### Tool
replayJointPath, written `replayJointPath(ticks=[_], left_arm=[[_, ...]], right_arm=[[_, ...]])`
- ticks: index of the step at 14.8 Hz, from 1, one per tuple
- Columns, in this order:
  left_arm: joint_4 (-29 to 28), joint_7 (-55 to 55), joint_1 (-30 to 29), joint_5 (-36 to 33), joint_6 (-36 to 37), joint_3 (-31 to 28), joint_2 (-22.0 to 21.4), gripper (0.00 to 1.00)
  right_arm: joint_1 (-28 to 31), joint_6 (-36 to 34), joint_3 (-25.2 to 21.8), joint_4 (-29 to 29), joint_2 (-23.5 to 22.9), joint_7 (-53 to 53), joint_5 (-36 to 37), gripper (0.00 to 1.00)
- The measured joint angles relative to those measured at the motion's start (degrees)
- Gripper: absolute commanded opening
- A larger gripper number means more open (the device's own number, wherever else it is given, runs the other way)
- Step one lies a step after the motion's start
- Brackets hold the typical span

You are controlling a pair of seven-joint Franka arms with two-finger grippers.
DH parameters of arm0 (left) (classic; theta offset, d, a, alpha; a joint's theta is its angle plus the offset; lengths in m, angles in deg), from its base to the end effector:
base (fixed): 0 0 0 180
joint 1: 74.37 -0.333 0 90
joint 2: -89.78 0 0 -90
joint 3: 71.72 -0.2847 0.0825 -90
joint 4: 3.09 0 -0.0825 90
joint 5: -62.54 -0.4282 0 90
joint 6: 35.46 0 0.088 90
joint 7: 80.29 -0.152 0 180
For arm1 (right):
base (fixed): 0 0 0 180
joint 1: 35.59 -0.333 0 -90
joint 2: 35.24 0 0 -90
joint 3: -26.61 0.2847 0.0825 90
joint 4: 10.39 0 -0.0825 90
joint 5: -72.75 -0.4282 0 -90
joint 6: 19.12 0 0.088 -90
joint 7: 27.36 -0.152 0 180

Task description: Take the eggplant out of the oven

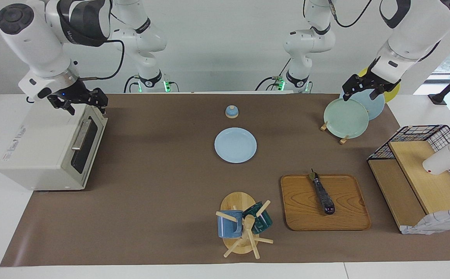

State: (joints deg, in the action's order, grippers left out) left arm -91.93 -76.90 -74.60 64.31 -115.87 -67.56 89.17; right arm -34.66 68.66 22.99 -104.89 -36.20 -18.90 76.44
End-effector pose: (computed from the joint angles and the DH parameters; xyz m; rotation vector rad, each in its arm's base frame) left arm 0.5697 -0.0444 0.5517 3.1129 -0.0194 -0.2154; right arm 0.5857 -0.0565 0.4956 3.0822 0.1079 -0.2171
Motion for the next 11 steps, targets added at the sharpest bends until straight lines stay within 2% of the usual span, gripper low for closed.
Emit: replayJointPath(ticks=[11], left_arm=[[0.0, 0.0, -0.7, 0.0, 0.0, 0.0, -0.2, 1.00]], right_arm=[[-0.1, 0.0, 0.0, 1.0, 0.0, -3.3, -0.1, 1.00]])
